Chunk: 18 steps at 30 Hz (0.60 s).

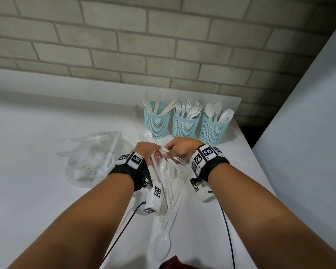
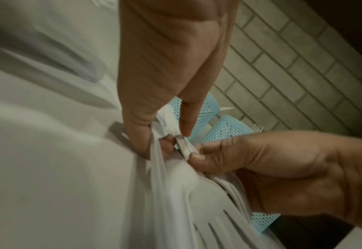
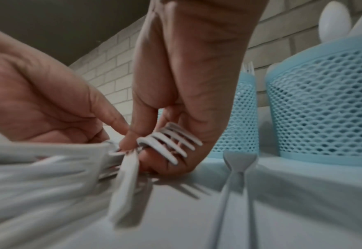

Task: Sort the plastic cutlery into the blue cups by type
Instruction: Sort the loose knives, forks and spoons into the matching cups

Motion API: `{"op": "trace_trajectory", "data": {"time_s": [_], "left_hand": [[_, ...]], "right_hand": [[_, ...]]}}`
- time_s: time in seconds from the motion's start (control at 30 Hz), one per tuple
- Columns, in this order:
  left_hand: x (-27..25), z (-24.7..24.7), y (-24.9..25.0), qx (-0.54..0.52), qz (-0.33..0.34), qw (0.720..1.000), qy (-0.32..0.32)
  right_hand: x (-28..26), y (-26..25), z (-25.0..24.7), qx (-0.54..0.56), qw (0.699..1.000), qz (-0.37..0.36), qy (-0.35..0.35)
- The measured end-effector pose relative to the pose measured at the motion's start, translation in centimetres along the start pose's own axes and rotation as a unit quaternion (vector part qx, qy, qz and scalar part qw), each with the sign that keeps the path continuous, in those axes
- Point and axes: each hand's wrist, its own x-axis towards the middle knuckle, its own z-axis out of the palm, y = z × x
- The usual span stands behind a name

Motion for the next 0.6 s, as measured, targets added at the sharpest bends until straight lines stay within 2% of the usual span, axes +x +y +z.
{"op": "trace_trajectory", "data": {"time_s": [0.2,0.37,0.47,0.6], "left_hand": [[-0.6,0.2,0.0,-0.062,-0.015,0.997,-0.044],[-0.6,0.2,0.0,-0.049,0.004,0.995,-0.090],[-1.1,0.3,0.2,-0.048,0.046,0.989,-0.133],[-1.8,1.1,0.5,-0.081,0.063,0.978,-0.180]], "right_hand": [[-0.5,1.0,0.3,0.179,0.984,-0.010,-0.012],[-0.9,1.8,0.0,0.288,0.957,-0.024,-0.011],[-1.0,2.2,-0.5,0.321,0.947,-0.010,-0.010],[-1.3,1.9,-0.8,0.330,0.943,-0.020,0.017]]}}
